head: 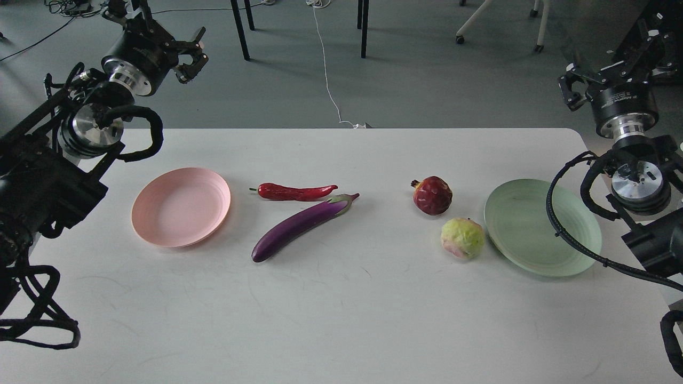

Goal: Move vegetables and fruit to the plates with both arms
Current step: 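Raise the right arm and swing the right gripper toward the red apple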

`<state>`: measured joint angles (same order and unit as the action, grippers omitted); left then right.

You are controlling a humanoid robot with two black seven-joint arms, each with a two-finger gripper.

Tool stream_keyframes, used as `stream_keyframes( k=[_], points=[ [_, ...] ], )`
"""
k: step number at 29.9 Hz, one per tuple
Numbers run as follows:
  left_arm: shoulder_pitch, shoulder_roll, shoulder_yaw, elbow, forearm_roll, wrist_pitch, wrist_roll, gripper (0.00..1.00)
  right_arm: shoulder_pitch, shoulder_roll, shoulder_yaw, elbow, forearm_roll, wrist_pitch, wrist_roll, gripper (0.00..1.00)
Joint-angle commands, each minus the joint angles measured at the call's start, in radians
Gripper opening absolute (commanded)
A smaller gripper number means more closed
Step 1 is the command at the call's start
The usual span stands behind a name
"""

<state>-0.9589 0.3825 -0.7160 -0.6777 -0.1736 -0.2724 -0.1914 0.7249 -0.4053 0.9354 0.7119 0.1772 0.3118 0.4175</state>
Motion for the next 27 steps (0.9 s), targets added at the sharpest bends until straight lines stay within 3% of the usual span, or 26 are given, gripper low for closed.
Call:
stream_keyframes(
  k=[1, 7, 12, 17, 19, 21, 27],
  points=[
    [0.014, 0.004, -0.01, -0.002, 0.0, -0.004, -0.031, 0.98, -0.002, 0.006, 0.0, 0.0, -0.001, 0.0, 0.003, 0.98],
    [0.034, 0.013, -0.043, 0.009, -0.004, -0.005, -0.033, 0.98, -0.001, -0.012, -0.007, 0.014, -0.002, 0.006, -0.008, 0.98],
    [0.043, 0.025, -0.048, 0.009, -0.004, 0.004, -0.033, 0.98, 0.06, -0.099, -0.087, 0.034, -0.018, 0.007, -0.019, 0.98],
    [0.052, 0.052, -0.049, 0.004, -0.004, -0.01, -0.039, 0.98, 0.289, -0.158, -0.396, 0.023, -0.018, 0.006, -0.019, 0.98],
    [0.065, 0.062, -0.05, -0.003, -0.004, -0.021, -0.068, 0.98, 0.391, -0.159, -0.553, 0.021, -0.018, 0.006, -0.019, 0.98],
    [0.069, 0.073, -0.05, -0.003, -0.004, -0.042, -0.091, 0.98, 0.479, -0.15, -0.715, 0.021, -0.019, 0.006, -0.019, 0.98],
    [0.084, 0.079, -0.05, -0.003, -0.004, -0.05, -0.085, 0.98, 0.735, -0.055, -1.151, 0.018, -0.171, 0.006, -0.02, 0.98]
  ],
)
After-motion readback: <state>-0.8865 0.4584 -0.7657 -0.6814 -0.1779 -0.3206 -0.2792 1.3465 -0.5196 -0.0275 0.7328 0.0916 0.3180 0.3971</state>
